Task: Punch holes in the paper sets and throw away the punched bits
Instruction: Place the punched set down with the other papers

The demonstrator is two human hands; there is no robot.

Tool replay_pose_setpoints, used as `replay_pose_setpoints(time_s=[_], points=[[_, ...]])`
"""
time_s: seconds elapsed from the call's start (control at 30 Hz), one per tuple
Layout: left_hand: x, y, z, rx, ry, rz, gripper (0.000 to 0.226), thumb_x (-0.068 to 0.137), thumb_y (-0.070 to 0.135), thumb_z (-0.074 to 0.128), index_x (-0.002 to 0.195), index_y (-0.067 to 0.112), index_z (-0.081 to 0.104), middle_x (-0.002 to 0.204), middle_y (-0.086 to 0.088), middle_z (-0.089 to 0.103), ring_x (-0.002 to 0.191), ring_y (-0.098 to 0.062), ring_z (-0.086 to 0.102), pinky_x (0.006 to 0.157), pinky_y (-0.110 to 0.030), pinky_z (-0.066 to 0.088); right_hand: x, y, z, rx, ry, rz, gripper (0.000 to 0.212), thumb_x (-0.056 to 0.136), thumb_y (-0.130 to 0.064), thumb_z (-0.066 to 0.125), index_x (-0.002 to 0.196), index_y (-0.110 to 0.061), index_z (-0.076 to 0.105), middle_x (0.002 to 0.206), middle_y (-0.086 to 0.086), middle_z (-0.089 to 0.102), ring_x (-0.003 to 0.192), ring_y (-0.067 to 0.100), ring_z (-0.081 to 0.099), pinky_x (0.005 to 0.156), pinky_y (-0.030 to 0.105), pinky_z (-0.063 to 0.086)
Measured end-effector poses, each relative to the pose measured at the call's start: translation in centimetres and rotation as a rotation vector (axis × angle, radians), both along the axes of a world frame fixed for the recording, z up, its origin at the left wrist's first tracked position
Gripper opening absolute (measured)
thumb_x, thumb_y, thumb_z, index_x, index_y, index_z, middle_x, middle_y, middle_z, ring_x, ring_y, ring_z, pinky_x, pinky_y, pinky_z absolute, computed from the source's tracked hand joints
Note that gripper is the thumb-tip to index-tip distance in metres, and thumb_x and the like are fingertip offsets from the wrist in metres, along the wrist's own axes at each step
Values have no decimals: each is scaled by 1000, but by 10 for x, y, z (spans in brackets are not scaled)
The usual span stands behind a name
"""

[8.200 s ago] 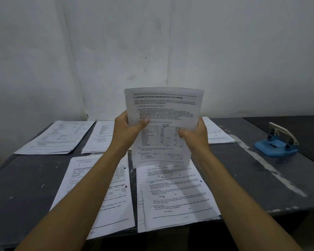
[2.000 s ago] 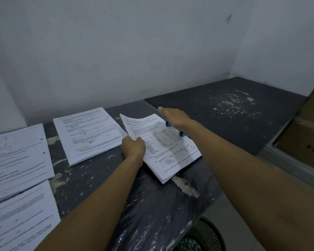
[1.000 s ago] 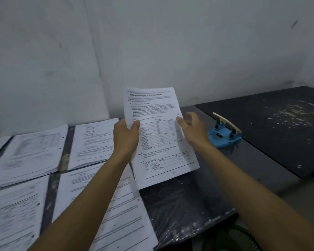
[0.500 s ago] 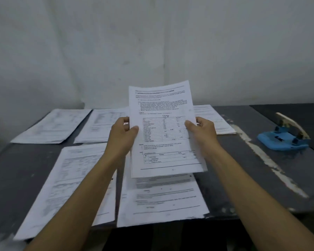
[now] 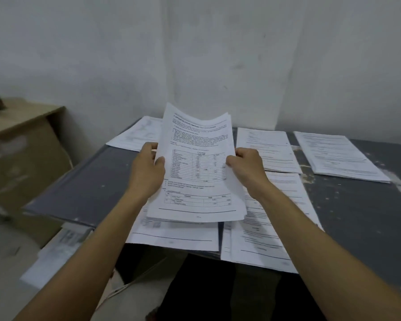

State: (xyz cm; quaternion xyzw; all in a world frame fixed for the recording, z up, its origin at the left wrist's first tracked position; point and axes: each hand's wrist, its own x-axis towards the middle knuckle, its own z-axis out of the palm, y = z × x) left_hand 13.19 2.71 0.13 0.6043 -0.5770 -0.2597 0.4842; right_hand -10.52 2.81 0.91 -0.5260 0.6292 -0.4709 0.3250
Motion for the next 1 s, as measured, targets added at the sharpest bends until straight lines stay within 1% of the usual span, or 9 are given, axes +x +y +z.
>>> replay_pose_setpoints(time_s=[0.13,0.2,0.27,0.37,0.5,0.6,0.7,0.9,1.0], points=[[58,-4,-9,7,-91,43,20,102,13,49,115,28,52,116,9,65,100,-13,64,70,-22,47,52,-12,-5,49,-2,71,4,80,-9,68,78,-6,68,76,2,72,60,20,65,41,23,46],[87,-6,-11,21,-128,55,21,101,12,49,114,28,51,118,9,64,103,-14,62,77,-26,47,79,-18,-9,84,-43,114,13,79,-5,69,85,6,66,84,17,73,68,32,72,44,35,57],[115,-9,-12,35,-160,90,23,101,11,49,118,27,52,120,9,61,103,-14,59,81,-31,46,106,-22,-13,111,-72,179,12,79,-1,68,81,9,62,81,26,69,62,36,70,42,36,55],[154,-15,-11,51,-273,167,27,101,12,49,126,19,55,116,5,61,94,-15,57,71,-28,44,146,-32,-19,173,-66,242,17,79,-1,70,68,-4,56,70,16,70,48,25,66,43,31,51],[200,-25,-14,103,-358,225,26,101,12,46,125,17,56,122,-2,63,94,-19,56,74,-32,41,199,-44,-26,226,-22,306,22,78,-5,67,66,-11,49,65,24,50,56,31,56,57,37,45],[228,-33,-21,158,-419,239,25,102,11,46,125,14,54,123,-6,62,91,-19,55,62,-25,38,228,-54,-33,290,-11,344,25,82,-3,62,61,-5,50,50,9,63,50,34,68,44,31,50],[248,-41,-30,204,-491,224,25,102,11,45,125,13,55,121,-6,63,90,-19,57,57,-22,37,247,-59,-35,336,25,380,13,82,-3,57,70,-3,58,54,6,69,52,32,71,38,27,47],[261,-52,-41,323,-688,222,18,97,17,49,108,10,62,98,-5,63,83,-22,60,67,-34,49,256,-67,-30,339,335,416,13,81,-9,51,85,-3,62,54,12,69,44,27,68,33,17,37],[259,-61,-38,362,-855,276,18,94,26,54,95,10,61,85,-3,57,73,-21,58,59,-31,47,257,-78,-22,323,462,415,11,81,-14,53,83,-5,59,53,11,68,41,24,67,35,16,40]])
